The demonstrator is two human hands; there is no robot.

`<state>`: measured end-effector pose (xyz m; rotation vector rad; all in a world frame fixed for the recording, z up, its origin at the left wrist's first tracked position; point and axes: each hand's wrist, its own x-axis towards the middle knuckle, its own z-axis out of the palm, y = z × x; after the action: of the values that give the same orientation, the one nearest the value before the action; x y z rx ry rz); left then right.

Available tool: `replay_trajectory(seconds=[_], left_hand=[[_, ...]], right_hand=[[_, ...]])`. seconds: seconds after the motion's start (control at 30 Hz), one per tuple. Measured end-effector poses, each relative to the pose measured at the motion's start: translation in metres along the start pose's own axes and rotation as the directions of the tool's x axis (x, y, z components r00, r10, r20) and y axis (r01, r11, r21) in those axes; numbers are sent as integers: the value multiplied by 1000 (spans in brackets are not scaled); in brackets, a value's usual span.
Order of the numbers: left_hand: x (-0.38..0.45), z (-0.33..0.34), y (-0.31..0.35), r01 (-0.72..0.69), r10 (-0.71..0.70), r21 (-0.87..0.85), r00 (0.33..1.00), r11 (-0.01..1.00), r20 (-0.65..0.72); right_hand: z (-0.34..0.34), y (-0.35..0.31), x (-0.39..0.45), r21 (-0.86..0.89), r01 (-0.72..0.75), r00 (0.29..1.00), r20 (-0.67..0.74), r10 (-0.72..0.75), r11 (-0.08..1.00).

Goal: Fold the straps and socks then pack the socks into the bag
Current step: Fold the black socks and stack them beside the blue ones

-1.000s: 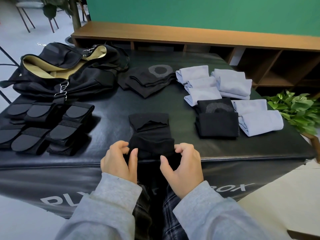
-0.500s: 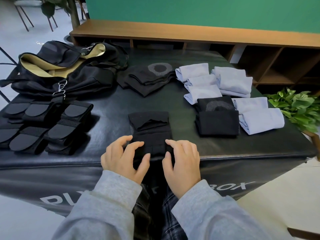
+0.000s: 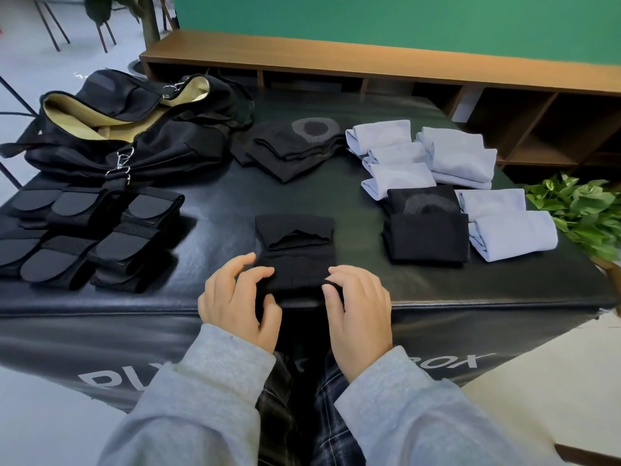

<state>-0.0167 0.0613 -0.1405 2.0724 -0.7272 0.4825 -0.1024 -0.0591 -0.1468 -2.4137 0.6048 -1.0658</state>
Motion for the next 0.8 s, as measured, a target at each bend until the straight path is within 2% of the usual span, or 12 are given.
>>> replay_trajectory(seconds=[0.1, 0.2, 0.3, 0.37, 0.5, 0.6, 0.7, 0.8], left_hand=[[0, -3, 1, -3, 2, -76, 1000, 997, -15], [1, -6, 2, -56, 53, -175, 998, 983, -22], [0, -9, 1, -81, 83, -293, 997, 953, -5], [0, -9, 0, -46, 57, -361, 998, 932, 22], [0, -11, 2, 58, -13, -420, 994, 906, 107], [1, -14, 8, 198, -126, -425, 973, 883, 192], [4, -15, 12, 280, -212, -467, 958, 839, 193], [9, -16, 15, 370, -307, -397, 927, 840, 214]], right_hand=[[-4, -3, -1, 136, 7, 999, -49, 0, 991], [-11, -7, -2, 294, -7, 999, -35, 18, 956], [-14, -8, -3, 345, 46, 999, -30, -38, 937], [-14, -8, -3, 346, 51, 999, -18, -48, 937], [-14, -8, -2, 326, -34, 998, 65, 14, 945], [-14, -10, 2, 224, -141, 986, 118, 116, 964], [-14, -15, 11, 135, -256, 959, 157, 235, 957], [-13, -18, 17, 65, -323, 935, 174, 308, 944]])
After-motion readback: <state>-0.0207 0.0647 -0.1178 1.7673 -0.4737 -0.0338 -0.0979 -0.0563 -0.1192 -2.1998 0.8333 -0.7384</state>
